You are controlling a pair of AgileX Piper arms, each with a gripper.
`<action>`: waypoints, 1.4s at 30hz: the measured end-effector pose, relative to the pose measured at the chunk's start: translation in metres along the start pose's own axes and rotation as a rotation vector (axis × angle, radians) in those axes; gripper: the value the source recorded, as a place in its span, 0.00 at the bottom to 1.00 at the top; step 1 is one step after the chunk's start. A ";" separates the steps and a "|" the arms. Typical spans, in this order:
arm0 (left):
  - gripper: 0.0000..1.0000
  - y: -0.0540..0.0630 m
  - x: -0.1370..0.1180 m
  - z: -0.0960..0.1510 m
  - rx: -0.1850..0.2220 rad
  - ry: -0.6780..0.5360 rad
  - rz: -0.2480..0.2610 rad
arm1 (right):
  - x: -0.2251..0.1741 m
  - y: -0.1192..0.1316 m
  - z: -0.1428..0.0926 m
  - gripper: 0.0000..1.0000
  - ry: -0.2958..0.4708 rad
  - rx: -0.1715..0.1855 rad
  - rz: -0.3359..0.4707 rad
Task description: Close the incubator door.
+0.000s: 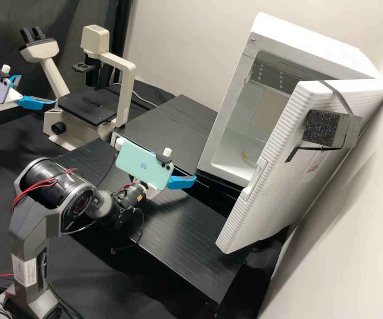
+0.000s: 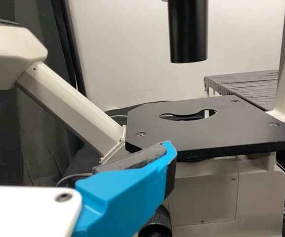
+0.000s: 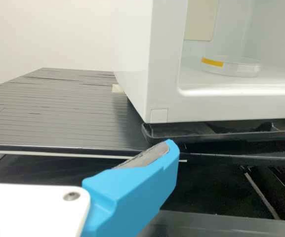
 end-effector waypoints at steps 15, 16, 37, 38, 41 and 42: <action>1.00 0.000 0.000 0.000 0.000 0.000 0.000 | -0.056 0.036 0.008 1.00 0.074 0.056 0.137; 1.00 0.000 0.000 0.000 0.000 0.000 0.000 | -0.061 0.039 0.012 1.00 0.070 0.055 0.155; 1.00 0.000 0.000 0.000 0.000 0.000 0.000 | -0.142 0.106 0.041 1.00 0.081 0.092 0.468; 1.00 0.000 0.000 0.000 0.000 0.000 0.000 | -0.144 0.107 0.041 1.00 0.079 0.087 0.473; 1.00 0.000 0.000 0.000 0.000 0.000 0.000 | -0.147 0.110 0.046 1.00 0.055 0.075 0.482; 1.00 0.000 0.000 0.000 0.000 0.000 0.000 | -0.147 0.110 0.047 1.00 0.050 0.071 0.486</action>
